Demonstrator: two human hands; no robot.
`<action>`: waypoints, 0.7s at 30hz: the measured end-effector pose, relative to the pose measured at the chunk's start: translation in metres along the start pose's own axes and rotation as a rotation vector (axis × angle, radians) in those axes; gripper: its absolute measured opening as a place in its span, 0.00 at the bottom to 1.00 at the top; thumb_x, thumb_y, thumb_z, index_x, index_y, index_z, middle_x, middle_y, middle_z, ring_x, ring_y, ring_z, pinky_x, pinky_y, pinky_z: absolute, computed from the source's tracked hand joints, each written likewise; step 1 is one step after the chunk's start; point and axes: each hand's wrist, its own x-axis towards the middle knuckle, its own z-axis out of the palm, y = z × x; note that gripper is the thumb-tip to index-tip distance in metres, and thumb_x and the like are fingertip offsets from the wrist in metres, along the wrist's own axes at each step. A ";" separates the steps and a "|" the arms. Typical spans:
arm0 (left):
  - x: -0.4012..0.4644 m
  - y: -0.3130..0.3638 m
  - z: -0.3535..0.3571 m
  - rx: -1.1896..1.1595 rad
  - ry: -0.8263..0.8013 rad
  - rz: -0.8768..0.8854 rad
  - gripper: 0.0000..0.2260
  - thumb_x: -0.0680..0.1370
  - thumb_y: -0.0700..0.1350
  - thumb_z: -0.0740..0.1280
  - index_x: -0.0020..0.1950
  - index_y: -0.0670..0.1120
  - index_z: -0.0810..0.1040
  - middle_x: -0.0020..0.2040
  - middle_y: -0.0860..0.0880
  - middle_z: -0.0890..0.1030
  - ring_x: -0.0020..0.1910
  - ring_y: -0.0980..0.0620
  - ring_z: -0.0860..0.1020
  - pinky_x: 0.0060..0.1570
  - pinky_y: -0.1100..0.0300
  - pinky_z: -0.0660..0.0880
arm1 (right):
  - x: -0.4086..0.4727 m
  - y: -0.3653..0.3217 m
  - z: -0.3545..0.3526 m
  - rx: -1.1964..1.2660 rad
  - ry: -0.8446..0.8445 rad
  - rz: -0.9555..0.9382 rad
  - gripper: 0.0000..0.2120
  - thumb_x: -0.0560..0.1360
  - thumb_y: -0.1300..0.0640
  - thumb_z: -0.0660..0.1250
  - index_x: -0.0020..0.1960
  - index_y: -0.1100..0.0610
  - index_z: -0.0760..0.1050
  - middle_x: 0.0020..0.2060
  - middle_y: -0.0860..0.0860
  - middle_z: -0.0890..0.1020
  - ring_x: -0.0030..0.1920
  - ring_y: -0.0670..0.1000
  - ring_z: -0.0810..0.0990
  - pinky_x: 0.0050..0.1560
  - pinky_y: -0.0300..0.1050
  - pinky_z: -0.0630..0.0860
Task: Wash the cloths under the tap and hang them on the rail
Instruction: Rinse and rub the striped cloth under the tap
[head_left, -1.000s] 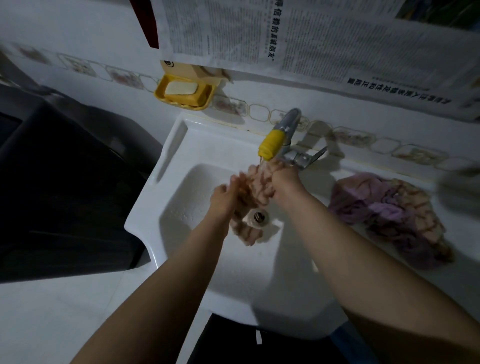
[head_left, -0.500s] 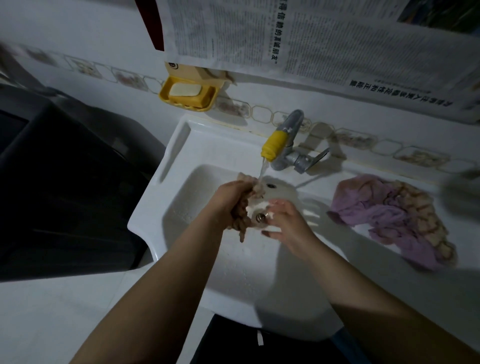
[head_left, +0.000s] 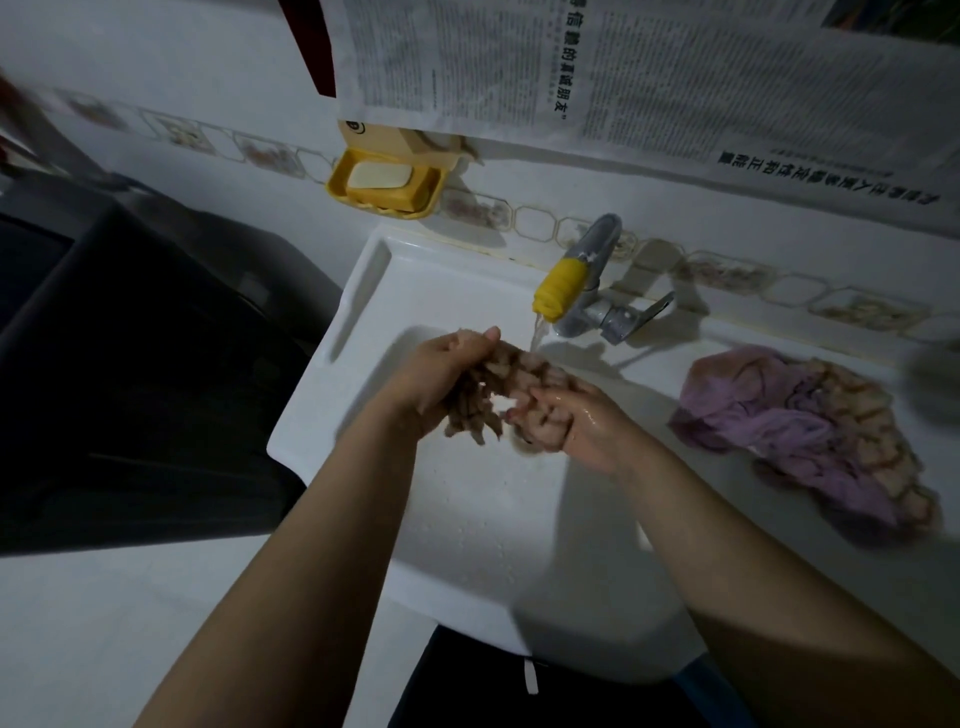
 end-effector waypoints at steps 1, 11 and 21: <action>0.001 -0.005 0.000 -0.010 0.052 -0.004 0.16 0.79 0.48 0.65 0.56 0.34 0.78 0.45 0.37 0.81 0.38 0.45 0.81 0.36 0.57 0.80 | -0.004 -0.004 0.003 0.048 0.023 -0.056 0.10 0.75 0.67 0.63 0.55 0.61 0.76 0.42 0.59 0.82 0.38 0.55 0.83 0.45 0.50 0.80; 0.024 -0.023 0.072 -0.142 0.323 -0.105 0.20 0.80 0.53 0.62 0.66 0.40 0.73 0.57 0.40 0.79 0.43 0.48 0.79 0.40 0.60 0.78 | -0.005 -0.038 0.067 -0.940 0.534 -0.251 0.21 0.79 0.41 0.55 0.48 0.56 0.78 0.41 0.56 0.81 0.44 0.56 0.80 0.39 0.39 0.67; 0.020 -0.011 0.068 -0.287 0.368 -0.235 0.19 0.79 0.56 0.60 0.45 0.41 0.78 0.37 0.41 0.77 0.32 0.44 0.76 0.24 0.63 0.72 | 0.000 -0.045 0.071 -1.084 0.620 -0.202 0.23 0.81 0.43 0.52 0.49 0.59 0.78 0.43 0.58 0.81 0.46 0.58 0.79 0.45 0.47 0.72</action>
